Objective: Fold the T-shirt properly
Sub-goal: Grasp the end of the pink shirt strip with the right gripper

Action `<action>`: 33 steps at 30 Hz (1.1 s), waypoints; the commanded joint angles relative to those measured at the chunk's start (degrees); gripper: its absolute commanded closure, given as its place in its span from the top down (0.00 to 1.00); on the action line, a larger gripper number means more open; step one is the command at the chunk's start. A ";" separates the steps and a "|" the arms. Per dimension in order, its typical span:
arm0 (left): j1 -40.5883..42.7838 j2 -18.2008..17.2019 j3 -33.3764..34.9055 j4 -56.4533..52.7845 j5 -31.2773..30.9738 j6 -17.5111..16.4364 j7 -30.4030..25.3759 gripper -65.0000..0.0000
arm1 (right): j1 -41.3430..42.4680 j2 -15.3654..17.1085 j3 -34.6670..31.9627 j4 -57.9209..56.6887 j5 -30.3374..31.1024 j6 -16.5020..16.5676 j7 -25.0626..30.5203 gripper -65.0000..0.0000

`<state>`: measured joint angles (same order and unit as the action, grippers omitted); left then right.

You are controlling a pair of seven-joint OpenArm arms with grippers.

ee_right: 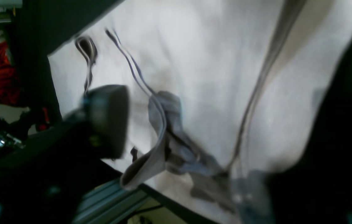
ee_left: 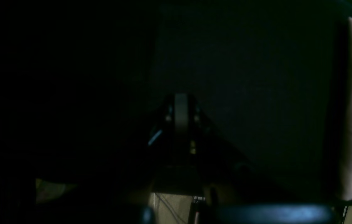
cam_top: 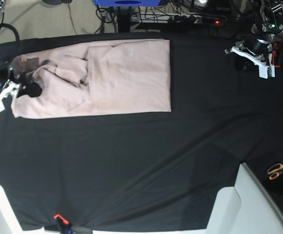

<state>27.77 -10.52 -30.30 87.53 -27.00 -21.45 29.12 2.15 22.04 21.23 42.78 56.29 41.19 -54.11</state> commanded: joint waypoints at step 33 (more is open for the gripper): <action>0.23 -0.86 -0.77 -1.24 -0.47 -0.31 -1.21 0.00 | -1.05 5.34 -6.42 14.31 -3.94 -8.44 10.19 0.00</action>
<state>27.68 -10.66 -30.63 85.23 -27.00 -21.47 29.10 0.14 26.09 14.28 56.21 51.13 32.23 -45.01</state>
